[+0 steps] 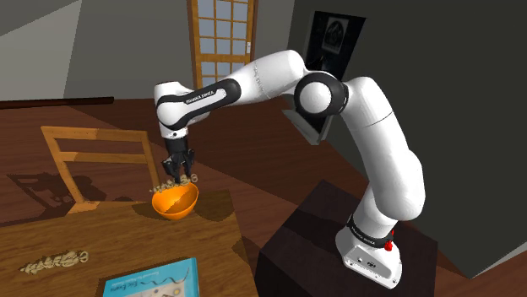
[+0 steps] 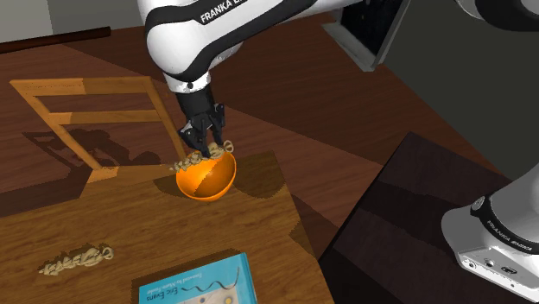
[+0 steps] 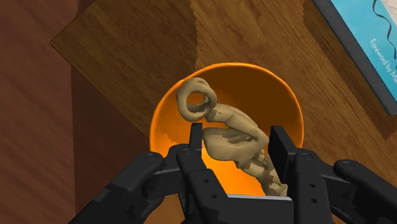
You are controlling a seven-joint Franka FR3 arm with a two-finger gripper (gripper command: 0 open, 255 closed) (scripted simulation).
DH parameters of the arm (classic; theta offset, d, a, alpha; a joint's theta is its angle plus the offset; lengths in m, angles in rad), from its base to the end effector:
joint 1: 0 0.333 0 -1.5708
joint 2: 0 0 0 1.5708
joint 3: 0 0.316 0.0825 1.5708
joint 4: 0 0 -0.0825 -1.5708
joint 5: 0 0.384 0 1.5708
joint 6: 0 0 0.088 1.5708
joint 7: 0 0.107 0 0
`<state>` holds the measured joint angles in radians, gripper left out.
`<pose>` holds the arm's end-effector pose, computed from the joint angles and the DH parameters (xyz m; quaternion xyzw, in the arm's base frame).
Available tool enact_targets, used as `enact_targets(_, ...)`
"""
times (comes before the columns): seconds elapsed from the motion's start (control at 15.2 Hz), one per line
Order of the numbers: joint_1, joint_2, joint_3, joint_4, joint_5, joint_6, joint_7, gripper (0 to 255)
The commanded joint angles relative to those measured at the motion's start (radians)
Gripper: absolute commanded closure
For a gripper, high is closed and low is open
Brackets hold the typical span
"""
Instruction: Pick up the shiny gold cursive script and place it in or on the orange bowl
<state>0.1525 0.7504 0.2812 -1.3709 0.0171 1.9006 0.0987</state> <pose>0.6597 0.2633 0.2692 -0.9804 -0.1352 0.1208 0.0768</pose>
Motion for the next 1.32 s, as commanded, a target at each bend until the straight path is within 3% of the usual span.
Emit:
enact_targets(0.0, 0.001, 0.014, -0.002, -0.005, -0.002, 0.019, -0.002, 255)
enact_targets(0.59, 0.009, 0.087, -0.012, -0.015, -0.012, 0.101, -0.011, 255)
enact_targets(1.12, 0.009, 0.087, -0.012, -0.015, -0.012, 0.101, -0.011, 255)
enact_targets(1.19, 0.008, 0.088, -0.012, -0.014, -0.012, 0.101, -0.012, 0)
enact_targets(1.25, 0.009, 0.088, -0.012, -0.014, -0.012, 0.101, -0.011, 0)
